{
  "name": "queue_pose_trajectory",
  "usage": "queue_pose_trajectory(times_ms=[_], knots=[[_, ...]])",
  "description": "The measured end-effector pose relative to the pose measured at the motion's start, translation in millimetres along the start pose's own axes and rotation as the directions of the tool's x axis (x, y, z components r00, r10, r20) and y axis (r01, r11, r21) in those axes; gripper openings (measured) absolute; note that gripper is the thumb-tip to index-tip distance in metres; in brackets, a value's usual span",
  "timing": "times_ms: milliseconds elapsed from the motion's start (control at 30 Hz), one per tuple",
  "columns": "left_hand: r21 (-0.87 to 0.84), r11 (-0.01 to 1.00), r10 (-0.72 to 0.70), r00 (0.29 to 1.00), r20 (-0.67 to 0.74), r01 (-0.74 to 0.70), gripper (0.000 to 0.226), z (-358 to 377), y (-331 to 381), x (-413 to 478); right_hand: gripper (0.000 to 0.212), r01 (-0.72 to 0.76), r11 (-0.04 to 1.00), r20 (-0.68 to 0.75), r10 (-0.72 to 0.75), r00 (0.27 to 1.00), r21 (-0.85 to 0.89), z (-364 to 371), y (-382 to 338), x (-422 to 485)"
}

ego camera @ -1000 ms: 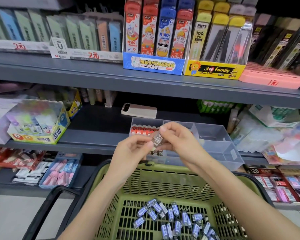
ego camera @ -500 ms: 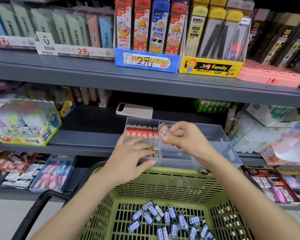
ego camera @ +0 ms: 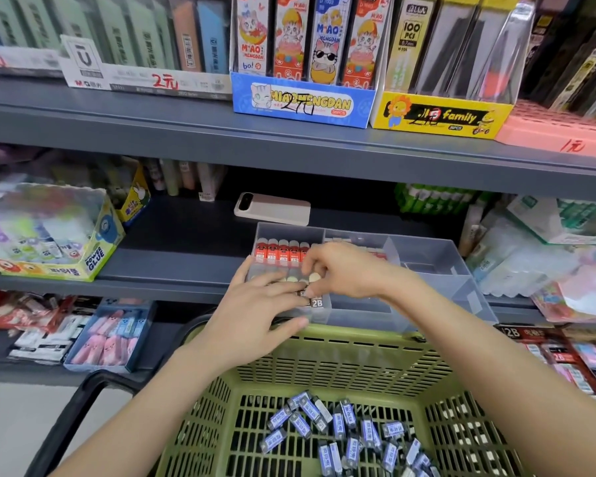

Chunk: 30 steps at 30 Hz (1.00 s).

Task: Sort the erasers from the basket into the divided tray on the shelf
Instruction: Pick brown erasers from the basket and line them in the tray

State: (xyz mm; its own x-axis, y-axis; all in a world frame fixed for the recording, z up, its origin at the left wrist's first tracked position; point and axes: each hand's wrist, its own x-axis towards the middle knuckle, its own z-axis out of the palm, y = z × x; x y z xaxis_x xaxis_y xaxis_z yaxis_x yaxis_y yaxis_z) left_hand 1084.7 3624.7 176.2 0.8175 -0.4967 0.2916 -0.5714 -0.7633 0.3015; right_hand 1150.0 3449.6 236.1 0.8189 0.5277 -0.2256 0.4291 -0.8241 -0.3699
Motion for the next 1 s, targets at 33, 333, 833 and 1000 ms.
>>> queue_pose_trajectory(times_ms=[33,333,833,1000], knots=[[0.0,1.0,-0.001,1.0,-0.003,0.001,0.045,0.6,-0.1,-0.7,0.03,-0.011,1.0,-0.029,0.011,1.0,-0.001,0.9,0.3,1.0],[0.025,1.0,-0.008,1.0,0.008,0.008,0.046,1.1,-2.2,0.3,0.037,0.039,0.872,-0.224,-0.168,0.96,-0.489,17.1,9.5,-10.4],[0.182,0.982,-0.035,0.998,-0.045,0.043,0.055,-1.4,5.6,-54.1,0.02,-0.438,0.889,0.078,0.431,0.899,0.133,177.7,65.2,-154.7],[0.178,0.979,-0.099,0.995,-0.002,0.098,0.052,-0.3,11.7,-89.8,0.068,-0.379,0.886,0.424,0.462,0.779,-0.268,243.4,68.4,-191.0]])
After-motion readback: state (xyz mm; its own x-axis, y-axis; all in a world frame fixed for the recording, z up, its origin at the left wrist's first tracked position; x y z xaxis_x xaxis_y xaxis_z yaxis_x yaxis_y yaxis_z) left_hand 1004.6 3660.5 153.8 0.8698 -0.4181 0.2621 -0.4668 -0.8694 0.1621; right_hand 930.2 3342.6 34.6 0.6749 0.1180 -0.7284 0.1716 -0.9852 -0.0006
